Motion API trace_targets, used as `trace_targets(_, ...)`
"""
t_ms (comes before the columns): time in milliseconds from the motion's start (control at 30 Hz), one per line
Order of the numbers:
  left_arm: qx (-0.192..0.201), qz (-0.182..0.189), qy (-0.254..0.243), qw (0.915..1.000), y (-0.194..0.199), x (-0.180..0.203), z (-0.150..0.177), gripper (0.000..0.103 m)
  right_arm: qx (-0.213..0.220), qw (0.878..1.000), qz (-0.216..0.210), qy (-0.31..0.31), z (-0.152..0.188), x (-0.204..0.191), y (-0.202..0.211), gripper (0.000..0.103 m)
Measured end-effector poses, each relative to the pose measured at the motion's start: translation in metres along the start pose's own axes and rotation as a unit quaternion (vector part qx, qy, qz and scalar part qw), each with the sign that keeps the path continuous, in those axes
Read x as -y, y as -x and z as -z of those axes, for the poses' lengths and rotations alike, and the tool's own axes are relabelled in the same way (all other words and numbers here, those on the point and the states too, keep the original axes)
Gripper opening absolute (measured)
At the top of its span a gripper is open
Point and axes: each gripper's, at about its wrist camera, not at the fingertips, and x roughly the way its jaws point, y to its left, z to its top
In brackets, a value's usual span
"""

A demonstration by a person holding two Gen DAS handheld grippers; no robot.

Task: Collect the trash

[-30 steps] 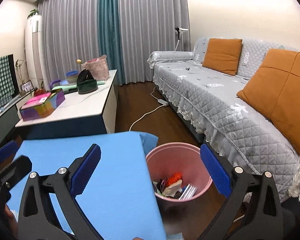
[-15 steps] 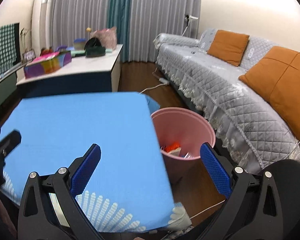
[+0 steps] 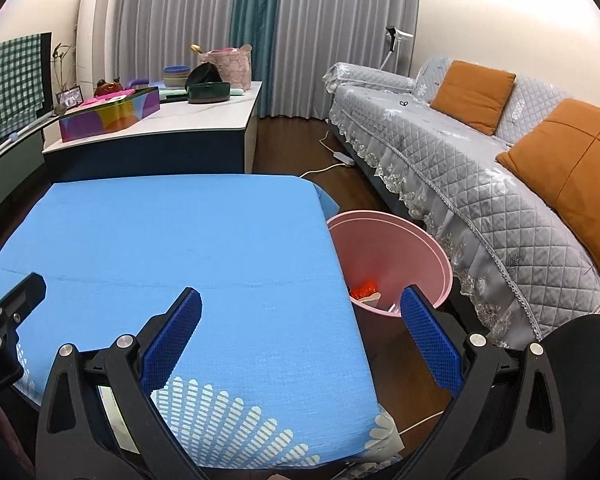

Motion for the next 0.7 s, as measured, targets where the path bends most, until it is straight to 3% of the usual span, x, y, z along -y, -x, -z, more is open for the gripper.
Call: trace_targets(700,-0.005,0.002,0.003,1.0,-0.0073,-0.0001,0.0024,0.095,-0.004,1.0,-0.005,0.001,0.0016,-0.0039,-0.0024,0.098)
